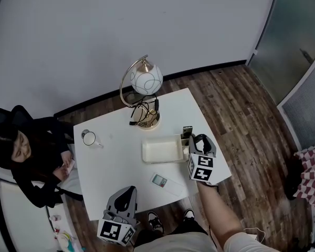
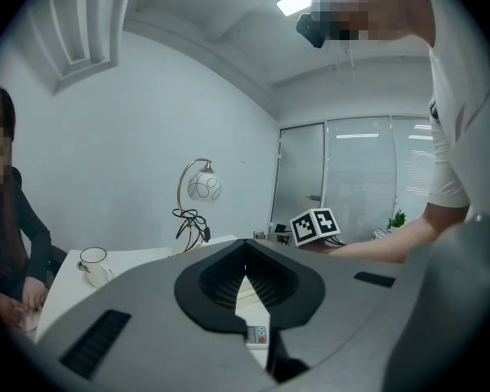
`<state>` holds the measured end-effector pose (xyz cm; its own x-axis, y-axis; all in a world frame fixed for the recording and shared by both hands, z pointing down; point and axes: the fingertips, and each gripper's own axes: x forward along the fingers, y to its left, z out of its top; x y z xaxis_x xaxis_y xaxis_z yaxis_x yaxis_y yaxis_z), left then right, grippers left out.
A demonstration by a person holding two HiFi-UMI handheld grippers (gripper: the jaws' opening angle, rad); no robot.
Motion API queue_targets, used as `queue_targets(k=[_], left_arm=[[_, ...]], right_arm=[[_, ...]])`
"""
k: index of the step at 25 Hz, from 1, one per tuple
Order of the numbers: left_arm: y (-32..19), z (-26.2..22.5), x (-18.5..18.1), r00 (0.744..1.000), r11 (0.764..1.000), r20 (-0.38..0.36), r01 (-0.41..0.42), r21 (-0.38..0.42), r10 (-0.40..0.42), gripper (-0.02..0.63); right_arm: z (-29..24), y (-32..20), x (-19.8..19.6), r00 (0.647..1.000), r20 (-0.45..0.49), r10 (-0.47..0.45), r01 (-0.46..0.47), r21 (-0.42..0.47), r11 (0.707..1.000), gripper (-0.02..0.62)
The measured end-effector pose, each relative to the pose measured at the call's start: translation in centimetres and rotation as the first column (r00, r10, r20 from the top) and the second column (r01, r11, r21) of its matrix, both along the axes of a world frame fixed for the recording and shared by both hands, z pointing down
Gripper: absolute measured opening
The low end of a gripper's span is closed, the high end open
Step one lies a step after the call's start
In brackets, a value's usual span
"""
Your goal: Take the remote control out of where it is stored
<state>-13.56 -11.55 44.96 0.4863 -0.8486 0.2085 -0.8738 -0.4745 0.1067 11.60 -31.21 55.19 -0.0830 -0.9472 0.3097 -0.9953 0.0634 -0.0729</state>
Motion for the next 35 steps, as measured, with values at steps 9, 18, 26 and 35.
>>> queue_targets(k=[9, 18, 26, 35], left_arm=[[0.0, -0.8, 2.2, 0.999, 0.999, -0.025, -0.035, 0.029, 0.036, 0.006], [0.4, -1.0, 3.9, 0.997, 0.997, -0.041, -0.059, 0.041, 0.06, 0.006], [1.0, -1.0, 4.9, 0.996, 0.997, -0.049, -0.067, 0.041, 0.069, 0.006], [1.2, -0.6, 4.6, 0.997, 0.998, -0.049, -0.05, 0.034, 0.051, 0.006]], right_arm=[[-7.2, 3.4, 0.4, 0.992, 0.001, -0.129, 0.128, 0.122, 0.984, 0.209], [-8.3, 8.9, 0.6, 0.945, -0.045, -0.323, 0.324, 0.028, 0.946, 0.209], [-1.6, 13.5, 0.1, 0.863, -0.074, -0.5, 0.474, -0.228, 0.851, 0.209], [6.3, 14.9, -2.1, 0.765, -0.083, -0.639, 0.532, -0.478, 0.699, 0.207]])
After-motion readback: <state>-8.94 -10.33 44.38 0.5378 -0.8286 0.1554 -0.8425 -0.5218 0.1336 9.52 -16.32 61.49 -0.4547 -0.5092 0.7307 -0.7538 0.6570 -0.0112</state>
